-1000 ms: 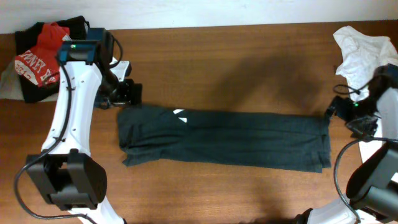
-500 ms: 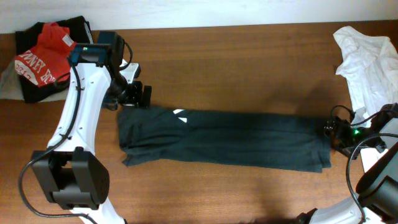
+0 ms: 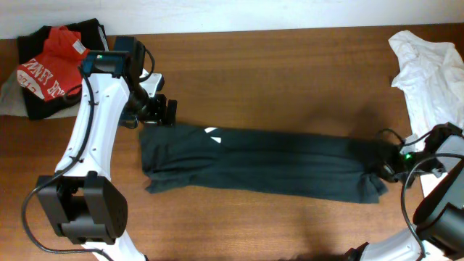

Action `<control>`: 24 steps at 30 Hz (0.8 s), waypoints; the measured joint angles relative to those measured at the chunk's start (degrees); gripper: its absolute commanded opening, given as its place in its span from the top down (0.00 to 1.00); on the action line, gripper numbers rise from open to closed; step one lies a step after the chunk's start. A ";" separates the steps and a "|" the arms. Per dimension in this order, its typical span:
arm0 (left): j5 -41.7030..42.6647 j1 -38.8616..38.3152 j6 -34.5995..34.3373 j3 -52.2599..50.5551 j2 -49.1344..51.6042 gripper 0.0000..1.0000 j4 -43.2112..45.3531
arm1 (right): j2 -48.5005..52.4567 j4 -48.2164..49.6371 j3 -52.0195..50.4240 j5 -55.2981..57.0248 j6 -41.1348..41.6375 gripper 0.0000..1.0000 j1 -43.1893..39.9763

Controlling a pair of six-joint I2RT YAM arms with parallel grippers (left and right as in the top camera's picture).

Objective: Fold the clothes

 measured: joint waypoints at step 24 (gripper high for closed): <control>0.17 0.00 0.00 0.00 0.02 0.01 -0.26 | -11.10 -0.33 5.77 10.45 16.61 0.96 50.49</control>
